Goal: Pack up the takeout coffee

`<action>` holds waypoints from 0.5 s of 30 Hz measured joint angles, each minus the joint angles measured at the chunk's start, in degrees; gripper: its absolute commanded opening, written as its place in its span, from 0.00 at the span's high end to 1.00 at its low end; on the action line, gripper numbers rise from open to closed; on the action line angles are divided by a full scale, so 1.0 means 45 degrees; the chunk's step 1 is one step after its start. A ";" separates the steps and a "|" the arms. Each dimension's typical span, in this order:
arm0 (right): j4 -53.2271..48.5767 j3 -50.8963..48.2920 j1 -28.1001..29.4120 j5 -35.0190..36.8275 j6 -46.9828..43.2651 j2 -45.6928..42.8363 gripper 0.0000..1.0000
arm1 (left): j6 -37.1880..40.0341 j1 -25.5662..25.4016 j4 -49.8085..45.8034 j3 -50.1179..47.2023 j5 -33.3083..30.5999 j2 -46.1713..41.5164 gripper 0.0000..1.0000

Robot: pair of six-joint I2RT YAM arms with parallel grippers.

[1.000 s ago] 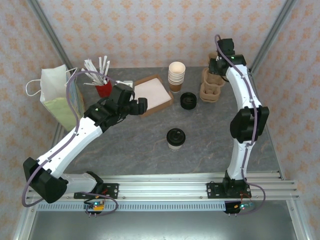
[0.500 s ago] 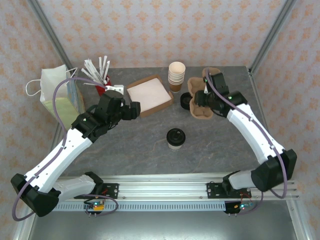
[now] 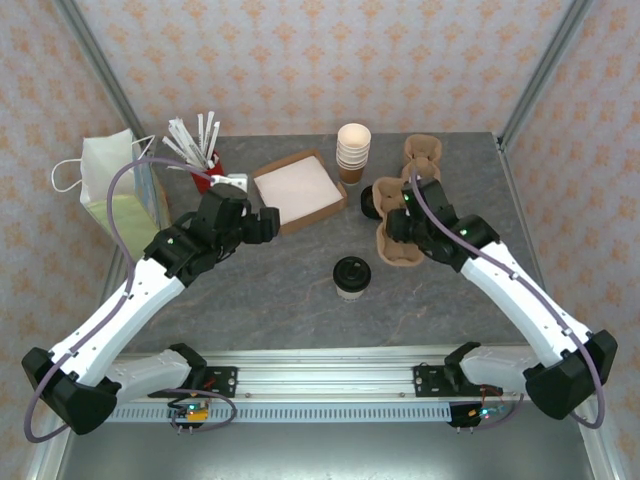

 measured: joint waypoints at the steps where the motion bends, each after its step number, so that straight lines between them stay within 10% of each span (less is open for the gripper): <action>1: -0.0083 -0.0175 0.0170 0.0049 0.0034 -0.0180 0.66 | 0.0000 0.0000 -0.0024 -0.0044 -0.0015 -0.0039 0.14; 15: 0.1054 0.1253 0.6266 0.1161 0.2132 0.1787 0.66 | -0.0301 0.2341 -0.0520 -0.0083 -0.0923 -0.0015 0.14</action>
